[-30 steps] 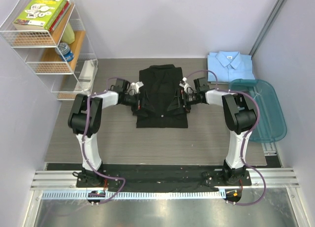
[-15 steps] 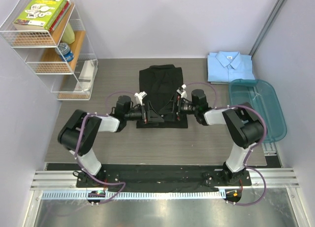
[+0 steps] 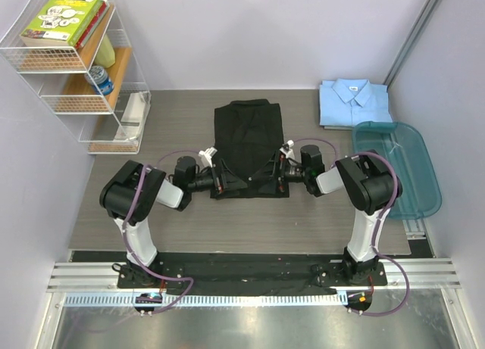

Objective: Fold and stack the long sleeve shirts
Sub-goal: Neatly place the folded shirt into the bin

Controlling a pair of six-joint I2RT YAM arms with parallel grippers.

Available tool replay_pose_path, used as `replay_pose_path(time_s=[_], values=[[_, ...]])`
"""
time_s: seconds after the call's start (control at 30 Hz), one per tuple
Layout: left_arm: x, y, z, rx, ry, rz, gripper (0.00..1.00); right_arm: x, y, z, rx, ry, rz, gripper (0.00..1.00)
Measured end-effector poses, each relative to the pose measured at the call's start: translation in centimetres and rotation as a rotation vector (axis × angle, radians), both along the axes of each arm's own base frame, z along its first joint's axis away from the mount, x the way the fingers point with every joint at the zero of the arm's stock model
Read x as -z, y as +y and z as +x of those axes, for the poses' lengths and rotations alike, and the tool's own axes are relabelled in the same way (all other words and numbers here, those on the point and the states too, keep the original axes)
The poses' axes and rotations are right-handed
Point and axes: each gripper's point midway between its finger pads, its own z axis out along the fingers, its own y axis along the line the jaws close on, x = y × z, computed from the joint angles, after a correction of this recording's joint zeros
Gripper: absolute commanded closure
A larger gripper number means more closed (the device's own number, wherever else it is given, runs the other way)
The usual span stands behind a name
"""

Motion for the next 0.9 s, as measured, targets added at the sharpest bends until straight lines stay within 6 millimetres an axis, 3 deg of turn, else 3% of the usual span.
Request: replay_pose_path(time_s=[0.43, 0.67, 0.8, 0.9], values=[[1.0, 6.1, 0.1, -0.069, 0.005, 0.086, 0.00, 0.4, -4.7, -1.5, -0.052, -0.025, -0.041, 0.00], [0.9, 7.0, -0.1, -0.062, 0.006, 0.096, 0.00, 0.8, -6.3, -3.1, -0.097, -0.005, -0.057, 0.00], [0.4, 7.5, -0.9, -0.036, 0.004, 0.128, 0.00, 0.6, -7.0, -4.1, -0.105, 0.010, -0.103, 0.00], [-1.9, 8.4, -1.4, -0.015, -0.065, 0.171, 0.00, -1.4, -7.4, -4.0, -0.121, -0.027, -0.139, 0.00]])
